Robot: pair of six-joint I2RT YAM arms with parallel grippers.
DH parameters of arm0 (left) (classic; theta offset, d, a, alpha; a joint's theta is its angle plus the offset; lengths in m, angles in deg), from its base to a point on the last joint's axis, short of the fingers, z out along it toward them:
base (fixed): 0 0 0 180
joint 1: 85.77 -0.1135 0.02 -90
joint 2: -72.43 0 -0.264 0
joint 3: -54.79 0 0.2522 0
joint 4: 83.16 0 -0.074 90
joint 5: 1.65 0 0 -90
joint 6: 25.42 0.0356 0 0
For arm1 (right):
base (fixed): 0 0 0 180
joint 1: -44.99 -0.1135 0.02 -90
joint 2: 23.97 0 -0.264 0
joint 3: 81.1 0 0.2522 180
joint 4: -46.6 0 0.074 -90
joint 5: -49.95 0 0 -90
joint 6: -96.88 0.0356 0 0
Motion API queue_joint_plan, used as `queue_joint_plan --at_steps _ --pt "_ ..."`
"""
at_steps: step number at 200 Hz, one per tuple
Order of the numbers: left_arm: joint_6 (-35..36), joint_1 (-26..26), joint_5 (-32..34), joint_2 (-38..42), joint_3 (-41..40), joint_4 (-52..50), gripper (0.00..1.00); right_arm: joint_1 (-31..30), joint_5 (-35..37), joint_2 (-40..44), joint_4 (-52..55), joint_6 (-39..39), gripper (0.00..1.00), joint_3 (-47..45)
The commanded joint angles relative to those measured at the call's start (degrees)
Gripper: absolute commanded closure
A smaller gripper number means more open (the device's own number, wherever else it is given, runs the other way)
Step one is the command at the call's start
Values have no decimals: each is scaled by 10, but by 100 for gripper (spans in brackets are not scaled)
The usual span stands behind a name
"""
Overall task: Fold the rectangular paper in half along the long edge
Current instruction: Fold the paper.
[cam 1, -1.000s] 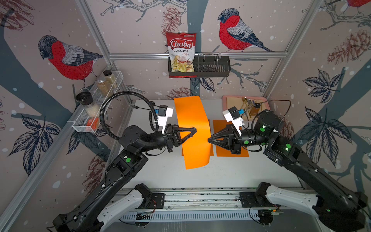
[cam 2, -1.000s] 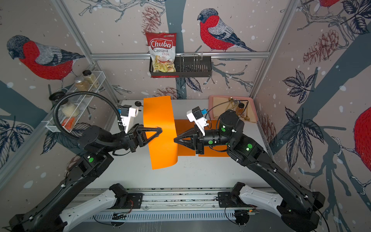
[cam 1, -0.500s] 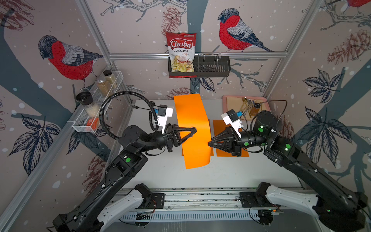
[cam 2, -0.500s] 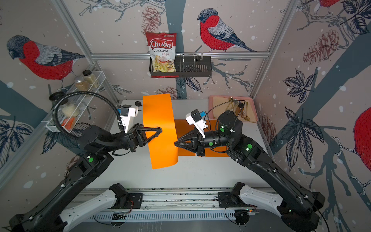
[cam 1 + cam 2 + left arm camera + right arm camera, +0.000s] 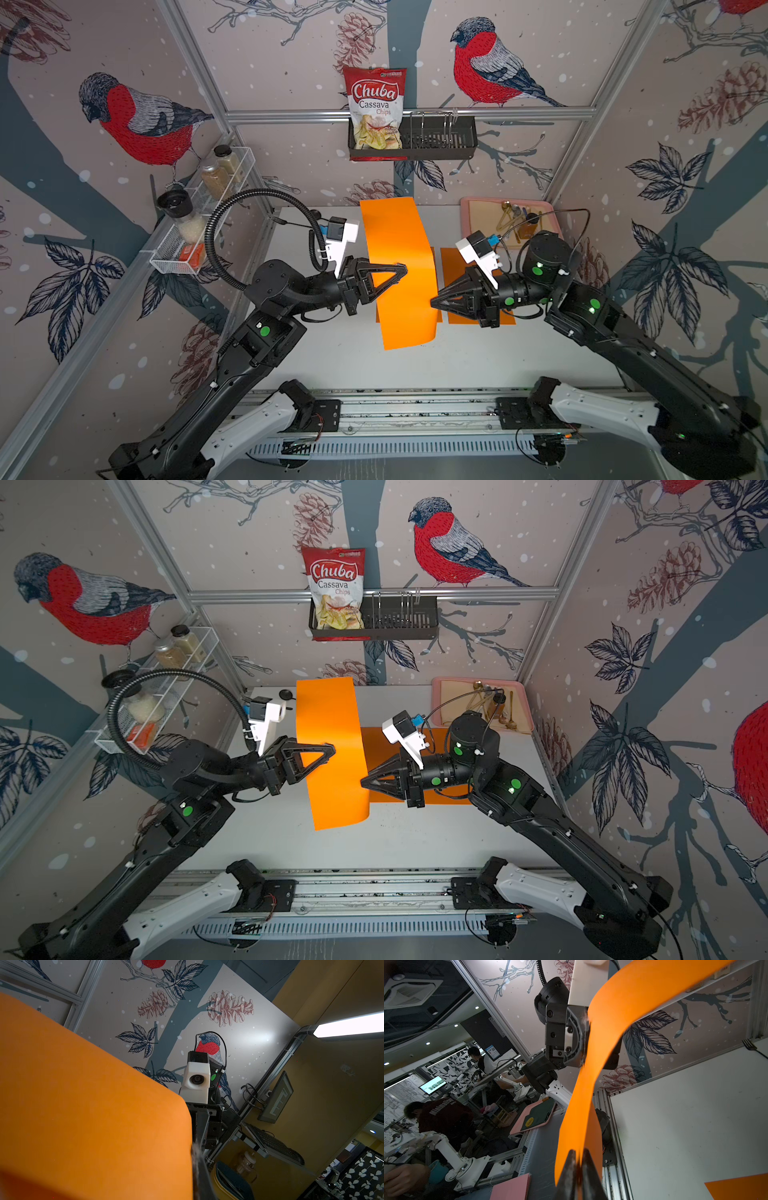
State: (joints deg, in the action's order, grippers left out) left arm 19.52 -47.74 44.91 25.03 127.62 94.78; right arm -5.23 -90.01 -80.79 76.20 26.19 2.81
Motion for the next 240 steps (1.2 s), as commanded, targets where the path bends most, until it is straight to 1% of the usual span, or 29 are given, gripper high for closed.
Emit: queue_joint_plan --at_steps 1,7,22,29,35,40,50,67,78,86,99,105,113,136,139,143,148,153,166,188,196,201,205,214,240 --pt "-3 -1 -1 0 4 37 100 -3 -12 1 8 -7 96 -2" --pt "-5 -1 -1 -1 4 38 100 -5 -12 1 9 -8 100 -3" --pt "-5 -1 -1 -2 4 41 100 -10 -8 3 10 -9 100 -5" --pt "-4 -1 0 -3 4 41 100 -11 -5 4 11 -8 91 -4" --pt "-4 -1 0 -3 5 42 100 -11 -5 3 13 -9 90 -4" --pt "-4 -1 -1 -3 5 43 100 -12 -5 3 15 -9 92 -4" --pt "-5 -1 -1 -6 5 45 100 -13 -6 5 16 -11 100 -5" --pt "-5 -1 -2 -7 6 46 100 -18 -5 9 19 -12 100 -7" --pt "-4 -1 -2 -8 6 46 100 -20 7 11 22 -10 100 -5" --pt "-3 -1 -1 -8 5 46 100 -20 16 13 26 -9 92 -5" --pt "-3 -1 -1 -9 5 46 100 -19 14 11 34 -13 89 -5" --pt "-3 -1 -1 -9 5 46 100 -20 14 10 36 -14 92 -5" --pt "-2 -1 -1 -9 5 46 100 -19 14 11 40 -17 100 -7" --pt "-1 -1 -1 -8 6 43 100 -19 21 15 46 -19 100 -9" --pt "0 -1 0 -8 7 42 100 -20 23 15 48 -19 95 -8" --pt "0 -1 0 -8 7 41 100 -19 27 14 49 -20 86 -7" --pt "0 -1 0 -8 7 42 100 -20 28 13 51 -21 83 -6" --pt "1 -1 0 -7 8 40 100 -20 28 12 53 -23 85 -6" --pt "0 -1 1 -6 8 40 100 -19 24 11 58 -27 100 -8" --pt "2 -1 3 -3 7 37 100 -19 23 15 60 -27 100 -12" --pt "2 -1 3 -3 8 35 100 -20 28 15 64 -28 90 -12" --pt "3 -1 3 -3 9 34 100 -19 28 14 68 -29 88 -11" --pt "3 -1 3 -3 9 34 100 -20 28 14 70 -31 90 -10" --pt "4 -1 4 -3 8 35 100 -20 25 14 74 -34 100 -10" --pt "4 -1 4 -4 9 37 100 -21 24 16 77 -33 99 -13"
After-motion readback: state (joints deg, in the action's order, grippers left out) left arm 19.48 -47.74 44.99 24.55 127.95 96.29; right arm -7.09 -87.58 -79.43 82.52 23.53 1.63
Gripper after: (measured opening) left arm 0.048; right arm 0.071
